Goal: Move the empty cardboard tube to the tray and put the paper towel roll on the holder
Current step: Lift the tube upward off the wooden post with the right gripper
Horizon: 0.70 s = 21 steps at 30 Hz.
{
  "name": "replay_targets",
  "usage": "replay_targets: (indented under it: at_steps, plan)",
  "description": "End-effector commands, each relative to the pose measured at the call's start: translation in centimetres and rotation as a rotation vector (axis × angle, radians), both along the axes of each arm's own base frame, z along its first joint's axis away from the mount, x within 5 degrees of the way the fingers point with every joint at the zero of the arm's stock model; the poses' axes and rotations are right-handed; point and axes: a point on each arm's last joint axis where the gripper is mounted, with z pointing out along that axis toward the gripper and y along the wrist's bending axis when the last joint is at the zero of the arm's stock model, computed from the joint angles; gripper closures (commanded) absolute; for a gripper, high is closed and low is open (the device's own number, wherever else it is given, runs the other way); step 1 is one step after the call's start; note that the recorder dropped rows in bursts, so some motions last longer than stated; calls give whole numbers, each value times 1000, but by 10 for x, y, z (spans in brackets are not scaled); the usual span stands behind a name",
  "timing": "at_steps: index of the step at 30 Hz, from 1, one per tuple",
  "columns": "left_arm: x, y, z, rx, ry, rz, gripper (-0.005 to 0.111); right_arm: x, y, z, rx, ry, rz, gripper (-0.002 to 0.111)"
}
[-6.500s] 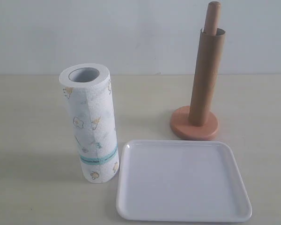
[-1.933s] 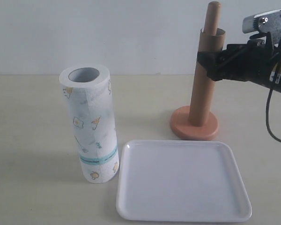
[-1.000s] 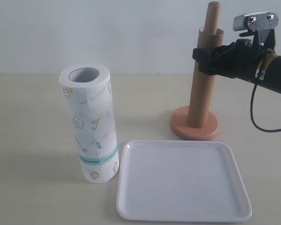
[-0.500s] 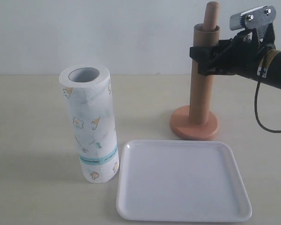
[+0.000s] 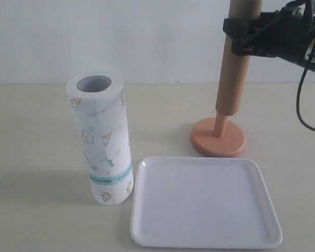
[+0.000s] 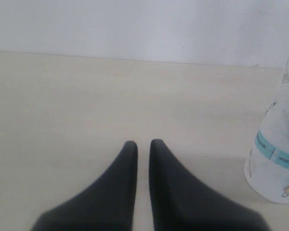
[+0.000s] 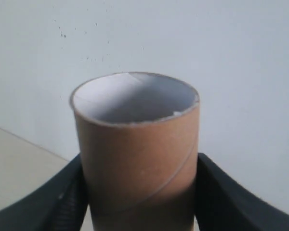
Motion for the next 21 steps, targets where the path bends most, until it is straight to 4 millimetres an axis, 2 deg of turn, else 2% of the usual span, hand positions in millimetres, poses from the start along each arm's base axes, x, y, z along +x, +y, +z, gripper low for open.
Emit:
replay_targets:
  at_steps: [1, 7, 21]
  plan:
    - [0, 0, -1, -7, 1, 6, 98, -10, -2, 24, 28, -73, -8, 108]
    - [0, 0, -1, -7, 1, 6, 98, -19, -6, 51, 36, -137, -37, 108]
    - [0, 0, -1, -7, 1, 6, 98, -11, -3, 128, 35, -140, -20, 108]
